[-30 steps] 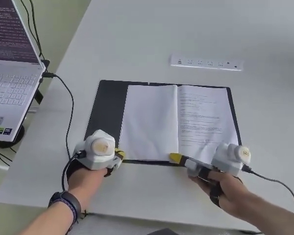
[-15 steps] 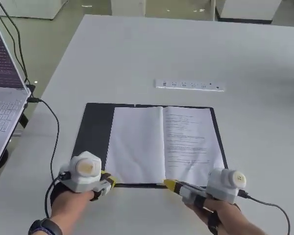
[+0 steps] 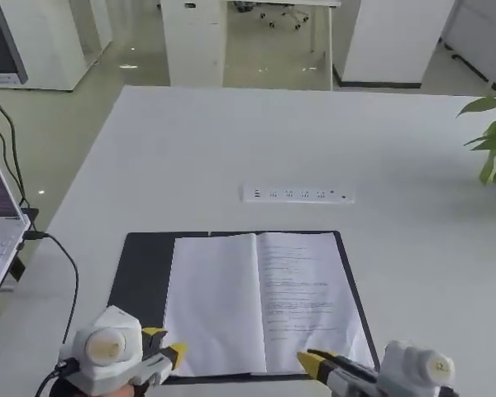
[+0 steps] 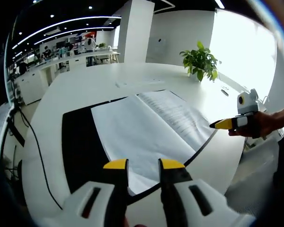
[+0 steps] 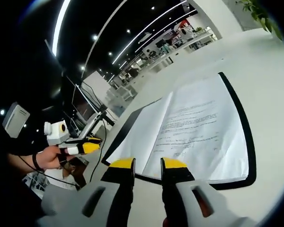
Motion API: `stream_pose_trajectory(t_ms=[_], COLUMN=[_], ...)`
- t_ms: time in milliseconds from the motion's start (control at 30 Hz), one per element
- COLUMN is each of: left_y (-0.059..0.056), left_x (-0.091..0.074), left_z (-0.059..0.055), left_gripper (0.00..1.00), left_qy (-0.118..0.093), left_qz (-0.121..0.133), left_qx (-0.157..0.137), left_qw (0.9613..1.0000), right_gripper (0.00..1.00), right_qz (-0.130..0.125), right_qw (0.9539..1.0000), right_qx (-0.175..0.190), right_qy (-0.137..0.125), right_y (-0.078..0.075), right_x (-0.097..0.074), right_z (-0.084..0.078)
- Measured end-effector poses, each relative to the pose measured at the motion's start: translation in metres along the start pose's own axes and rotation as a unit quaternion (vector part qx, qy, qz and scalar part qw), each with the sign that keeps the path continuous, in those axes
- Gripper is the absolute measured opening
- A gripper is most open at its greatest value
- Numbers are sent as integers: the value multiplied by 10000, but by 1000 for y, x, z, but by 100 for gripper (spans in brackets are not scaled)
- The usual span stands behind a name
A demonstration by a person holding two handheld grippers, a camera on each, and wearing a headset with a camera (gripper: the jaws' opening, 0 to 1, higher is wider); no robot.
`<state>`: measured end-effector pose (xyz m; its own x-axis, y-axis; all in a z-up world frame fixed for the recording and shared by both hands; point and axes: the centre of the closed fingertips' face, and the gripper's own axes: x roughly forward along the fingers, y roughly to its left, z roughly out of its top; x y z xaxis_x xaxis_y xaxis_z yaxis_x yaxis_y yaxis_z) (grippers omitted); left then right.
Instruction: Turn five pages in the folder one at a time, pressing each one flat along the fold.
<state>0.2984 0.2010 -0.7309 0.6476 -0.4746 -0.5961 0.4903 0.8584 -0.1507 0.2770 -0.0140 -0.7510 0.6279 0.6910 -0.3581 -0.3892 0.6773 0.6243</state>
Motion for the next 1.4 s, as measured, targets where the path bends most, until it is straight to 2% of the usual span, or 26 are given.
stream_pose_trajectory(t_ms=[133,233,333,500,567,700,767,867,1067,1300,1400], left_y=[-3,-3,-6,-14,-16,-18,-17,-10,2,0,-2], left_x=[-10,-18,-23,-32,-37,-43,-45,-50,-62,-69,-70], left_z=[13,19,18,15,16,20,22,30,39,38,35], left_gripper=[30,32,38,45,48,52,54,57,62,63,64], left_qy=[-140,-206,-157,-94,-124,-198,-243,-390,-540,-564,-559], left_qz=[-98,-82,-129,-215,-213,-194,-172,-102,8,24,15], left_qx=[-41,17,68,200,234,217,226,178,163,183,165], left_qw=[9998,9998,9998,9995,9994,9994,9993,9990,9984,9982,9983], right_gripper=[24,29,34,44,45,48,49,52,54,55,55], right_qz=[-152,-267,-358,-492,-546,-606,-640,-674,-767,-856,-884], right_qw=[9998,9992,9984,9961,9945,9933,9926,9912,9896,9891,9880], right_qx=[-73,-275,-428,-729,-897,-985,-1025,-1119,-1164,-1104,-1218], right_qy=[-95,-77,15,9,16,-71,-123,-213,-343,-461,-358], right_y=[-5,-4,-6,-7,-6,-4,-3,-1,2,2,6], right_x=[-11,-21,-28,-41,-46,-56,-61,-69,-82,-93,-94], right_z=[5,7,7,14,18,24,27,31,35,36,31])
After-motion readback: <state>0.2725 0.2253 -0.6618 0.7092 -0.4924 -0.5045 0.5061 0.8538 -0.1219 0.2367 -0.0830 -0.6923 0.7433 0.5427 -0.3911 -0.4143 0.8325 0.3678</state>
